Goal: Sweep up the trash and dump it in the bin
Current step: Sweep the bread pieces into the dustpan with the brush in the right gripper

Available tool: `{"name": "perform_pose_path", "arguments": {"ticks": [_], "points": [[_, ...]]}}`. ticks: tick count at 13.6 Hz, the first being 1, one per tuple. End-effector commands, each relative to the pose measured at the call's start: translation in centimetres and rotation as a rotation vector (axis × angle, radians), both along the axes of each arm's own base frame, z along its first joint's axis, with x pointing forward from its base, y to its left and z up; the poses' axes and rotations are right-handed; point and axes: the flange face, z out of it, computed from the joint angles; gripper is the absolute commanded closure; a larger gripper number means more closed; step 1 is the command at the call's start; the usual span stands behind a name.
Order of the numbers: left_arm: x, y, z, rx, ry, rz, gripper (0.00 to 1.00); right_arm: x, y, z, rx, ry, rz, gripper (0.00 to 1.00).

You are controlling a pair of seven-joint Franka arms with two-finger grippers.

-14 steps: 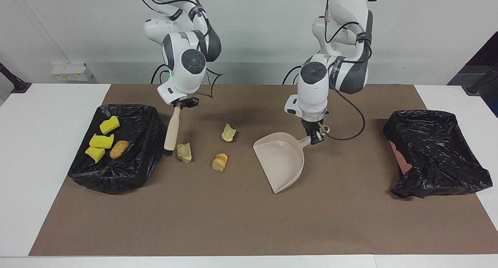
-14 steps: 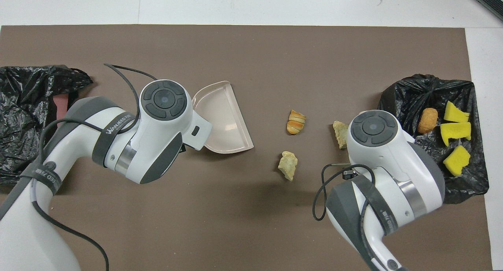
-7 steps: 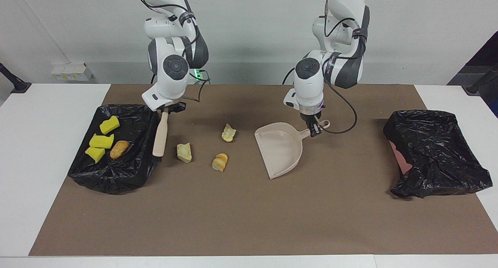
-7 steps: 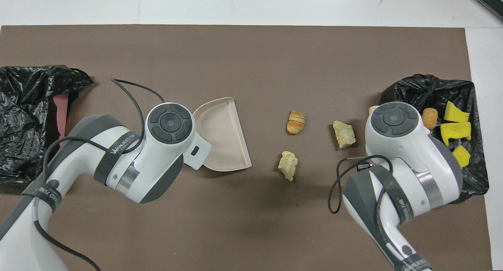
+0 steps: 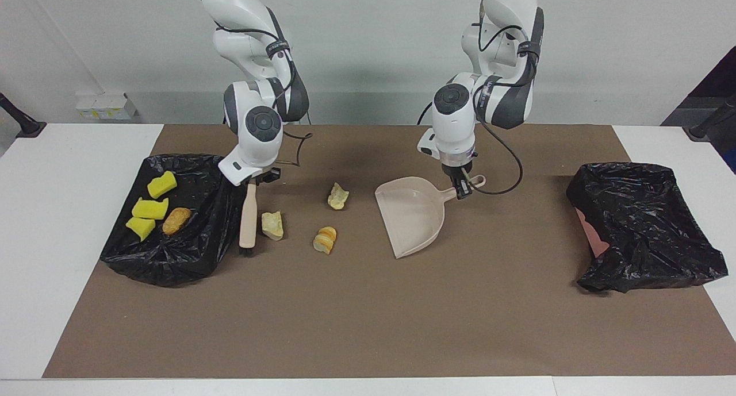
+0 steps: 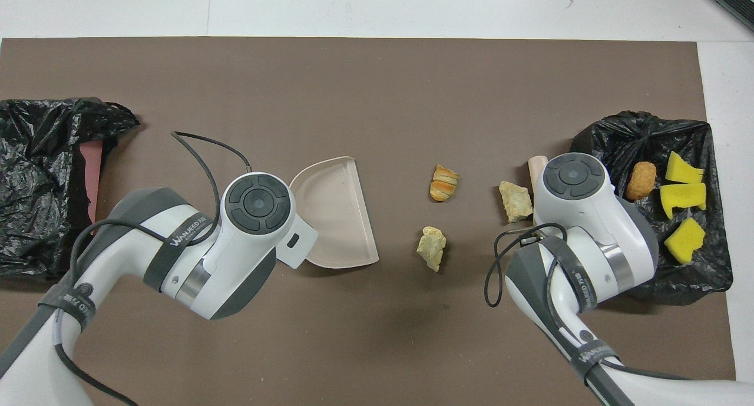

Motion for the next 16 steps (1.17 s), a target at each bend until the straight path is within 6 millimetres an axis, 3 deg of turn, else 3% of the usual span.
{"name": "perform_pose_path", "arguments": {"ticks": [1,11,14,16], "points": [[-1.4,0.3,-0.5,0.016,0.001,-0.041,1.00,-0.1,1.6,-1.7,0.024,-0.002,0.064,1.00],[-1.5,0.4,-0.3,0.019,0.001,-0.029,1.00,0.1,12.7,-0.5,0.220,0.005,0.069,1.00],[-1.4,0.5,-0.4,0.017,-0.012,0.016,1.00,-1.4,17.7,0.5,0.284,0.010,0.104,1.00],[-1.4,0.5,-0.4,0.016,-0.012,0.021,1.00,-2.1,19.8,0.9,0.323,0.011,0.109,1.00]]}}
